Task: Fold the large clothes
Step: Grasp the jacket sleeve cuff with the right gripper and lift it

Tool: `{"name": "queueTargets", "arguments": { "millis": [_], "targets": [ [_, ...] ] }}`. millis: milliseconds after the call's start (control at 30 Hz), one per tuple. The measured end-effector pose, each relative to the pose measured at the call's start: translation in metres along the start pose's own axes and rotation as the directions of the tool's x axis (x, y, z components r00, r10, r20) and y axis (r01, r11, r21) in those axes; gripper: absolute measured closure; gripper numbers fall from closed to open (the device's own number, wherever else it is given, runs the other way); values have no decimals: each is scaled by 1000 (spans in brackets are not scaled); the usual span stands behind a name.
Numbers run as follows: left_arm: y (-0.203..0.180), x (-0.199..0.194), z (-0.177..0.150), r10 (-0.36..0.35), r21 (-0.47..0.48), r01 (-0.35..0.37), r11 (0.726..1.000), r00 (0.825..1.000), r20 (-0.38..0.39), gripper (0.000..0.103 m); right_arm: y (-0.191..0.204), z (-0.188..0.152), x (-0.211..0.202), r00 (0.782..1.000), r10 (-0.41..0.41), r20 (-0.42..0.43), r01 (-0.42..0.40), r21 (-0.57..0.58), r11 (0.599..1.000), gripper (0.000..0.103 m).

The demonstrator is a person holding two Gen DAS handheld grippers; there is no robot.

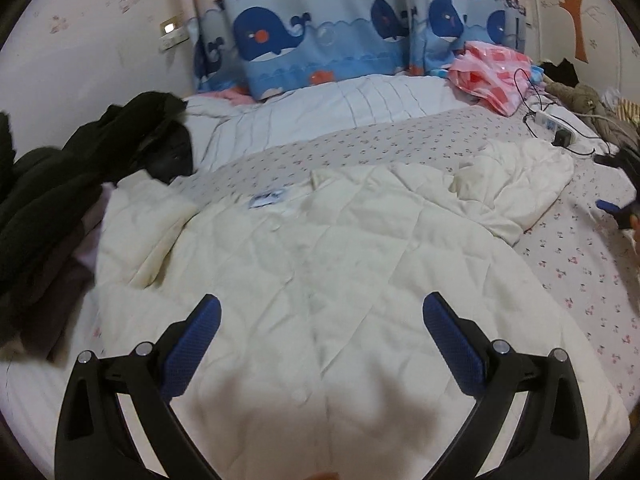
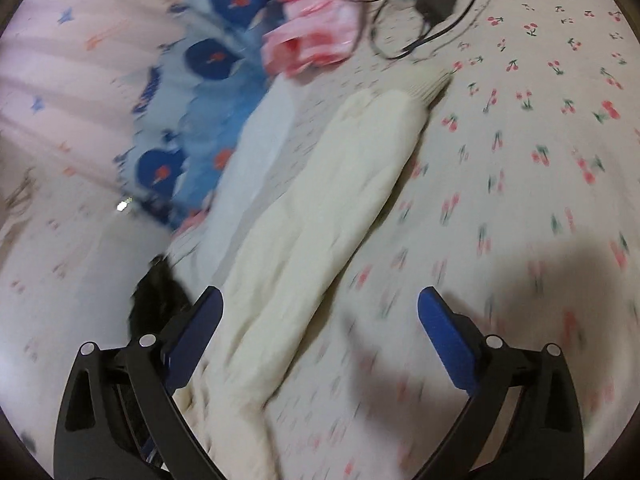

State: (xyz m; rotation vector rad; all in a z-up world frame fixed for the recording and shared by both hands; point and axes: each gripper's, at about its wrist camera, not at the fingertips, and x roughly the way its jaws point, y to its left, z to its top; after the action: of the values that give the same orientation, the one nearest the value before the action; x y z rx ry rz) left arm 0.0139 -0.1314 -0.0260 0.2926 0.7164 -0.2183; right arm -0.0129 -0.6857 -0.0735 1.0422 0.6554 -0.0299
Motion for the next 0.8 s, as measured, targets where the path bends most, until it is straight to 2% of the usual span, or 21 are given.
{"name": "queueTargets", "arguments": {
  "millis": [133,233,333,533,700,800],
  "targets": [
    [1,15,-4,-19,-4,19,1000,1000,-2,6,-5,-7,33,996,-25,84,25,10,1000,9],
    [5,23,-10,-41,-28,40,999,999,-32,6,-7,-2,46,989,-39,141,39,0,999,8],
    [7,21,-15,-46,-32,45,998,998,-32,6,-8,10,54,978,-43,203,41,14,999,7],
    [7,15,-21,-41,-10,41,999,999,-28,6,-8,24,68,964,-77,255,76,12,997,7],
    [5,14,-24,-36,7,36,999,999,-31,6,-3,25,80,953,-117,281,134,-44,990,7],
    [5,14,-24,-37,7,38,999,999,-33,6,-4,34,82,951,-106,291,124,-43,991,7]
  ]
}}
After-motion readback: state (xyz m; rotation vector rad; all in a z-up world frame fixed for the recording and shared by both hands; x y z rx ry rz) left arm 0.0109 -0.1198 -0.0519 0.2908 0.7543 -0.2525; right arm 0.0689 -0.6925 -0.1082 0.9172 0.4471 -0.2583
